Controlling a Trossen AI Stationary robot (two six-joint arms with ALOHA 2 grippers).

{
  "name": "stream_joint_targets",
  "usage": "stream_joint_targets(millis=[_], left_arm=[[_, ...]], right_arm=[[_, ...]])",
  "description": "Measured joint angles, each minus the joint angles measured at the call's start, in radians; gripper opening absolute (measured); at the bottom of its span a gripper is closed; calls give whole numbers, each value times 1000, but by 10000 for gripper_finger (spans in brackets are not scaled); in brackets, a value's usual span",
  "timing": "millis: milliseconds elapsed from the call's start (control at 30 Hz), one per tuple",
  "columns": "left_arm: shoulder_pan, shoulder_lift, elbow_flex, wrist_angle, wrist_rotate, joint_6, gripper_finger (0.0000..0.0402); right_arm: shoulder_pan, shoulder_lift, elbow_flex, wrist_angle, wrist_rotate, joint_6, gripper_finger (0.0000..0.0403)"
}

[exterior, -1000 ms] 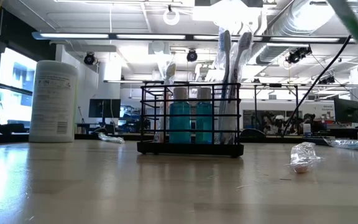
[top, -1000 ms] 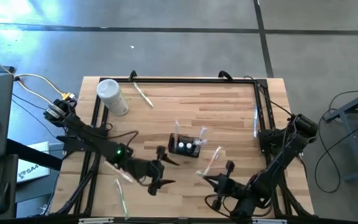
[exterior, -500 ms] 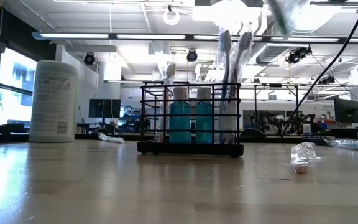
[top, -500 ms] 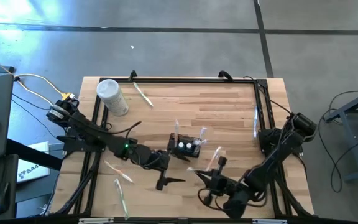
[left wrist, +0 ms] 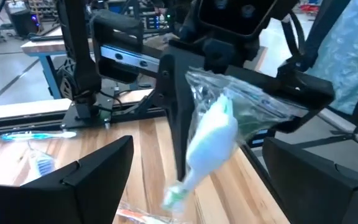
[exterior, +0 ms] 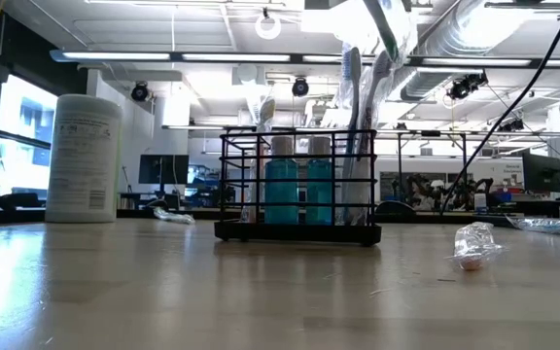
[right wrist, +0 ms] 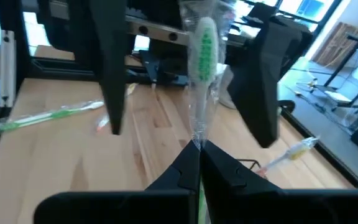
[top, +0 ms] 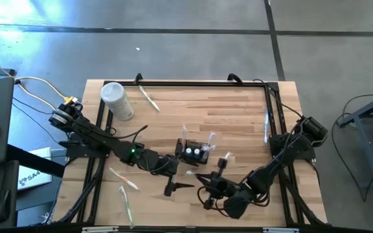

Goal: Pick & Place toothbrushing station
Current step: Put the bottom right green toothbrush into the mesh organizer

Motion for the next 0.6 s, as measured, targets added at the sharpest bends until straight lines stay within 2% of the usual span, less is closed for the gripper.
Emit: stream_joint_targets(millis=[133,267,600], left_arm=[[0,0,0,-16,-2,0,336],[0,0,0,-24,-36,11,296],[0,0,0,-24,-40,27,132]], right_arm=[[-3,0,0,0,-10,0,3],[-3,0,0,0,-32,0,3],[-3,0,0,-1,-54,1,3]])
